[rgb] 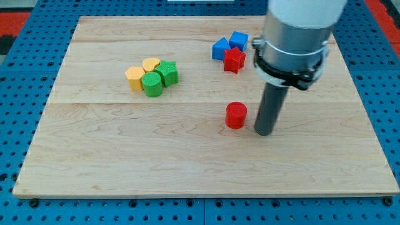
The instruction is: Slide red circle to the blue triangle
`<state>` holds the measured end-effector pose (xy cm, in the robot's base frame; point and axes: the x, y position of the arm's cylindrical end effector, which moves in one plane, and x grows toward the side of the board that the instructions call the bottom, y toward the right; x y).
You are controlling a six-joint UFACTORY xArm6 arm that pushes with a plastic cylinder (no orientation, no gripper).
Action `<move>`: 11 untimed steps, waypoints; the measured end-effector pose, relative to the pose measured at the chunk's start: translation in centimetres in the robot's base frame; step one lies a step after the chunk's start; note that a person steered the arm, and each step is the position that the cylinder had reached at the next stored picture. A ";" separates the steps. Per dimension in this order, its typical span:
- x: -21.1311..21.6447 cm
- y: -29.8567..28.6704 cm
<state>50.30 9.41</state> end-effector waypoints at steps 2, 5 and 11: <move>-4.6 -4.3; -7.7 -9.5; -16.5 -12.9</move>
